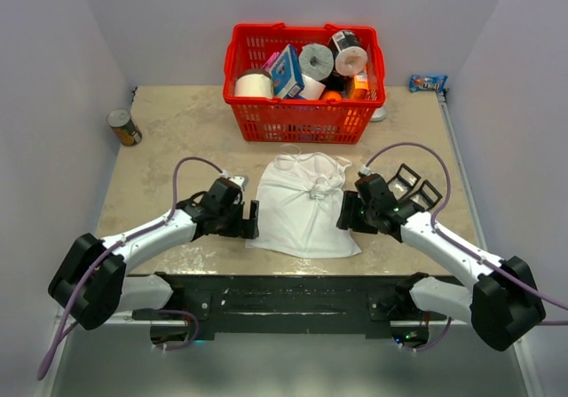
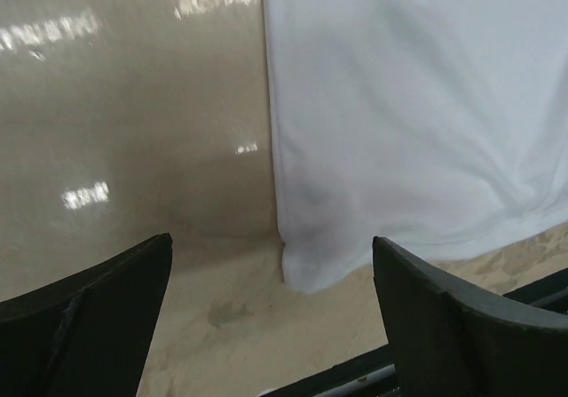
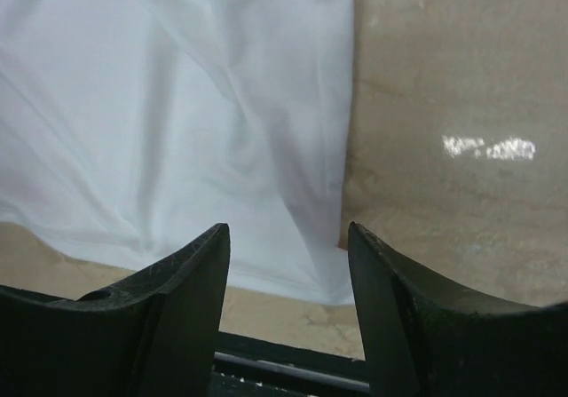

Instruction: Pin the brooch onto the clothing

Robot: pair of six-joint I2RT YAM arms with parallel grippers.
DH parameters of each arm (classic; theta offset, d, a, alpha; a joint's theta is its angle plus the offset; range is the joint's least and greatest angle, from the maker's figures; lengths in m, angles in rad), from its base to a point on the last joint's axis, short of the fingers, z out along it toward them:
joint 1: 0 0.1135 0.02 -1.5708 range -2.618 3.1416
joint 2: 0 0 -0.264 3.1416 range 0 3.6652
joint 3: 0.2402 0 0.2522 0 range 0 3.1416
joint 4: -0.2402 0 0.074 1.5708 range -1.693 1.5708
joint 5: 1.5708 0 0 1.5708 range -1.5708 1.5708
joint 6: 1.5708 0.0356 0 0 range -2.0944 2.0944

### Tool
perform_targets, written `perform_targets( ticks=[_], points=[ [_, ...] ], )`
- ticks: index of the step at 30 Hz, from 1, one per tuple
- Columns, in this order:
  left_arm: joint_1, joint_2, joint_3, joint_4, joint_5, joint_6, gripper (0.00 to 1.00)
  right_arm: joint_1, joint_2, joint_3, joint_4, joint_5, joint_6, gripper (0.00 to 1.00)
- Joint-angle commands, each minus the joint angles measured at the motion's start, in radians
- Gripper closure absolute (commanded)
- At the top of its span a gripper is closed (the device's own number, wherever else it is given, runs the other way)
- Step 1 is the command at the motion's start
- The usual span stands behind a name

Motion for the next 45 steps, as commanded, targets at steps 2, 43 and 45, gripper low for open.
perform_targets(
  ticks=[2,43,45],
  points=[
    [-0.054,-0.023,-0.024,-0.027,-0.019,-0.102,0.07,0.022,-0.049,-0.039,-0.132,0.084,0.091,0.41],
    [-0.079,-0.051,-0.127,0.3,0.067,-0.046,1.0,0.132,0.124,0.075,-0.228,0.388,0.199,1.0],
    [-0.079,-0.066,-0.107,0.28,0.057,-0.023,1.0,0.14,0.139,0.132,-0.264,0.431,0.197,1.0]
  ],
)
